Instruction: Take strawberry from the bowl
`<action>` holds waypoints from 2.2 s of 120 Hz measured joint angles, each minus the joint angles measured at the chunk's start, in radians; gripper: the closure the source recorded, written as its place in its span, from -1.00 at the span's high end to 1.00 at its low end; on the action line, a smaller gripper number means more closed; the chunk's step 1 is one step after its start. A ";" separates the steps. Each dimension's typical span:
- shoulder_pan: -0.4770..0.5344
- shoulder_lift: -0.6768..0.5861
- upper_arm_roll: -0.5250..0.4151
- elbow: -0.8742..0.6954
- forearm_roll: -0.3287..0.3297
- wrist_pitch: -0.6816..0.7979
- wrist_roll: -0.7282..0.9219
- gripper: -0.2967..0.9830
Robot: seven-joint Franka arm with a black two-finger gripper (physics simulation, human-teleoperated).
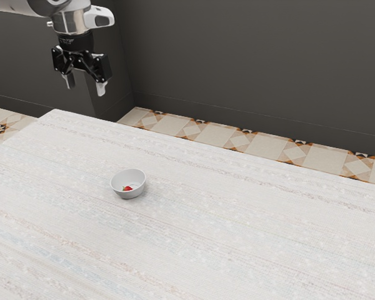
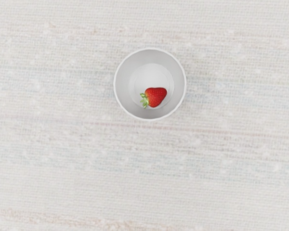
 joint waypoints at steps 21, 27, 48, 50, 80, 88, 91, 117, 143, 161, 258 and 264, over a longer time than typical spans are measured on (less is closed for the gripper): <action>0.000 0.000 0.000 0.000 -0.003 -0.001 0.000 0.54; 0.003 0.000 0.001 -0.001 -0.008 -0.002 0.001 0.54; 0.032 -0.004 -0.004 -0.005 0.021 -0.016 0.017 0.54; 0.032 0.001 -0.003 -0.012 0.028 -0.012 0.026 0.54; 0.096 0.234 -0.004 -0.113 0.030 0.194 0.314 0.35; 0.102 0.248 -0.006 -0.180 0.004 0.278 0.396 0.27; 0.104 0.252 -0.007 -0.203 -0.005 0.312 0.426 0.25; 0.165 0.282 -0.060 -0.245 -0.040 0.514 0.645 0.12; 0.114 0.322 -0.078 -0.209 -0.047 0.587 0.797 0.07; 0.112 0.422 -0.099 -0.141 -0.049 0.613 0.880 0.00; 0.186 0.348 -0.127 -0.405 -0.095 0.784 1.166 -0.04; 0.194 0.353 -0.127 -0.406 -0.095 0.794 1.175 -0.04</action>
